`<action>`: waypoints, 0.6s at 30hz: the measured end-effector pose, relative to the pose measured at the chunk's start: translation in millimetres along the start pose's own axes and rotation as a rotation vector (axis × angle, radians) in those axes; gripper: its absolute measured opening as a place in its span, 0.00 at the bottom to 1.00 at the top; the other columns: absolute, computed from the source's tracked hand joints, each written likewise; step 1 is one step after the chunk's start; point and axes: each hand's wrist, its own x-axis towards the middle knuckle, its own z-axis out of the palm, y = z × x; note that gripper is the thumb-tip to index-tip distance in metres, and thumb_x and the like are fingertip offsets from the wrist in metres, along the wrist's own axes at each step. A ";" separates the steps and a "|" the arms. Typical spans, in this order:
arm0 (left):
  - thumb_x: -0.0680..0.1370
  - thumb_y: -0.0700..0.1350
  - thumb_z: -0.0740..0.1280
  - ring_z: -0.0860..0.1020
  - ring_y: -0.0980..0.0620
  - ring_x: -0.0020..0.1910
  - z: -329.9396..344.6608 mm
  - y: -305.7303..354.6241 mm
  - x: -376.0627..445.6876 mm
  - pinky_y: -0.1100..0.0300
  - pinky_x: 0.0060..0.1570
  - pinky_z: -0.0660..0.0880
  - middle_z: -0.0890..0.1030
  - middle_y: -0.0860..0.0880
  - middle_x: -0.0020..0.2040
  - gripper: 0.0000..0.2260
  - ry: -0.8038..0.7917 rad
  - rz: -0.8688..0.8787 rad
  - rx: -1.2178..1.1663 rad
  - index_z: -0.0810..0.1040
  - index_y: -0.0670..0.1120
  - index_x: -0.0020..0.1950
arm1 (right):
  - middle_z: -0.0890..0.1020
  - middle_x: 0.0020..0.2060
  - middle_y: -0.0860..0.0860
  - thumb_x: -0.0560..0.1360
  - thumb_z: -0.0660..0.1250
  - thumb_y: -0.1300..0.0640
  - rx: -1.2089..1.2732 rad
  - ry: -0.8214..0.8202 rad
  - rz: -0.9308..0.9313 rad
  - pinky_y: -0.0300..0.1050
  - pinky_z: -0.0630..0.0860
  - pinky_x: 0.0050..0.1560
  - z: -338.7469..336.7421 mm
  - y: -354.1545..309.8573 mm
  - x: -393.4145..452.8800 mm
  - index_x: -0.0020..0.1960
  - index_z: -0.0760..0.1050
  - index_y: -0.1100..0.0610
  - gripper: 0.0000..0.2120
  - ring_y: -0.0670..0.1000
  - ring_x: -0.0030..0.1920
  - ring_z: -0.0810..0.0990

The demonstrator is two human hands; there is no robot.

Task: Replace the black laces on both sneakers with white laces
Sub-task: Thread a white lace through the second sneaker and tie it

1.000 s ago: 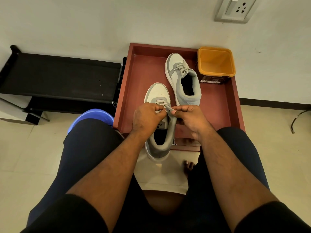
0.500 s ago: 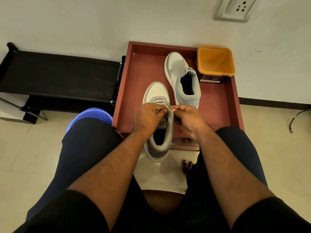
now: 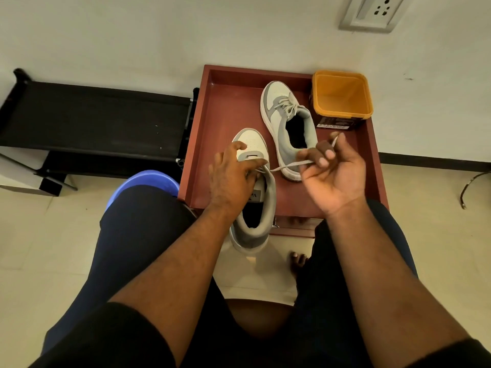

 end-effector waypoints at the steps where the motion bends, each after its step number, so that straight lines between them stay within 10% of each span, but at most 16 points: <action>1: 0.75 0.49 0.71 0.64 0.48 0.66 -0.7 0.4 0.1 0.55 0.61 0.63 0.66 0.53 0.71 0.13 -0.004 0.007 0.003 0.81 0.62 0.58 | 0.68 0.25 0.47 0.79 0.60 0.54 -0.125 0.017 -0.026 0.38 0.69 0.31 -1.1 -5.4 -1.2 0.41 0.72 0.54 0.09 0.45 0.23 0.64; 5: 0.74 0.49 0.72 0.59 0.47 0.70 -2.4 3.0 0.1 0.53 0.62 0.59 0.63 0.54 0.74 0.11 -0.033 -0.006 -0.023 0.82 0.62 0.55 | 0.78 0.38 0.45 0.77 0.66 0.58 -1.384 0.055 -0.137 0.38 0.70 0.36 -18.5 4.6 10.1 0.45 0.78 0.52 0.04 0.44 0.35 0.74; 8: 0.74 0.51 0.72 0.58 0.48 0.71 -3.4 3.8 0.2 0.54 0.61 0.57 0.63 0.54 0.74 0.11 -0.037 -0.024 -0.020 0.82 0.62 0.55 | 0.81 0.41 0.47 0.77 0.66 0.60 -1.812 -0.115 -0.051 0.37 0.70 0.42 -29.9 27.6 16.3 0.44 0.80 0.53 0.06 0.44 0.42 0.77; 14: 0.74 0.52 0.71 0.57 0.48 0.72 -5.1 3.9 0.5 0.51 0.64 0.58 0.62 0.54 0.74 0.11 -0.068 -0.065 -0.031 0.81 0.61 0.56 | 0.82 0.44 0.55 0.76 0.58 0.64 -0.819 0.078 -0.065 0.40 0.68 0.36 -6.3 21.0 8.4 0.33 0.79 0.52 0.17 0.46 0.36 0.72; 18: 0.74 0.53 0.71 0.58 0.49 0.71 -1.2 3.0 1.1 0.52 0.63 0.60 0.63 0.55 0.73 0.11 -0.051 -0.076 -0.047 0.81 0.61 0.56 | 0.76 0.30 0.54 0.74 0.65 0.63 -0.842 0.297 0.023 0.39 0.62 0.25 -15.8 13.6 5.3 0.31 0.73 0.57 0.13 0.47 0.26 0.68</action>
